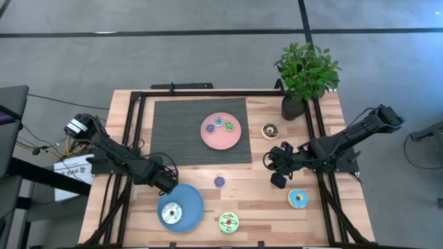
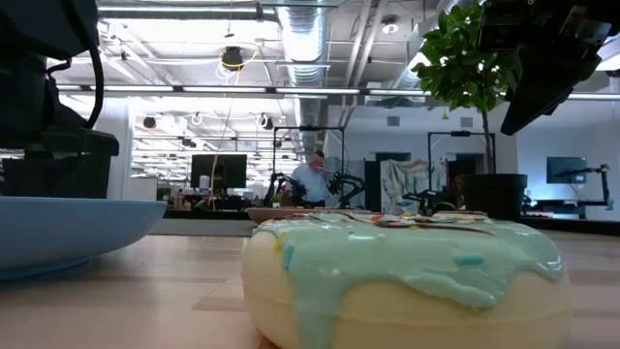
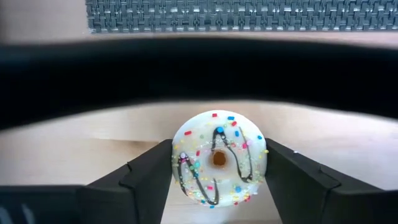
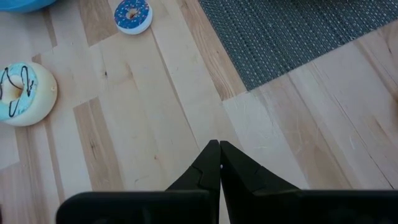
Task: Pick & Place donuts
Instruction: Put the small white donut on the pink plate, then put the big black donut on the blue plate
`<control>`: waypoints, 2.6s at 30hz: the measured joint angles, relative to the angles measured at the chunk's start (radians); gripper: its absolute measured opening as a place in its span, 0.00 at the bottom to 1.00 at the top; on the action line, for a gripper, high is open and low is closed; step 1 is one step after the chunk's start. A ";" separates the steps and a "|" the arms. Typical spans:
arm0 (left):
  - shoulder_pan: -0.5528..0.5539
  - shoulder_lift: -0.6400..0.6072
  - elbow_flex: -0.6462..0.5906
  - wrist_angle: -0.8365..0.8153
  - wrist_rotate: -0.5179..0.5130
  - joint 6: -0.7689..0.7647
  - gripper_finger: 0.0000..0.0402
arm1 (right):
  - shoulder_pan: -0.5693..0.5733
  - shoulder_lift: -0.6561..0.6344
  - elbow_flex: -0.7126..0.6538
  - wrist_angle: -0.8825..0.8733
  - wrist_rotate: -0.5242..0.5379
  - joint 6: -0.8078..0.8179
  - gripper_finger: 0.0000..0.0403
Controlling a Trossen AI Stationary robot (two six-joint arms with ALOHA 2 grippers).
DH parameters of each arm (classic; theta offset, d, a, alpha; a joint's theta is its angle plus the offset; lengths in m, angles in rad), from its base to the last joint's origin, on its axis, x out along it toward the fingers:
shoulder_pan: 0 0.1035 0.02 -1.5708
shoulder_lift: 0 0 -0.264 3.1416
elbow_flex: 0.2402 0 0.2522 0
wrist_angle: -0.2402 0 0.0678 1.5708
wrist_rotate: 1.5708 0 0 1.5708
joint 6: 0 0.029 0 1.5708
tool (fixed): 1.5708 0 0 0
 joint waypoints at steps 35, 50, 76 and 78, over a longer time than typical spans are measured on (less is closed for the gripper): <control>0.733 0.530 0.886 0.063 -0.097 1.795 0.57 | -0.187 0.000 0.000 0.217 0.005 0.101 0.00; 0.808 0.652 0.941 0.076 -0.054 1.870 0.57 | -0.203 0.000 0.000 0.216 0.006 0.151 0.00; 0.804 0.659 0.940 0.075 -0.052 1.827 0.66 | -0.203 0.000 0.000 0.205 0.006 0.140 0.00; 0.804 0.659 0.940 0.075 -0.052 1.827 0.67 | -0.203 0.000 0.000 0.205 0.006 0.140 0.00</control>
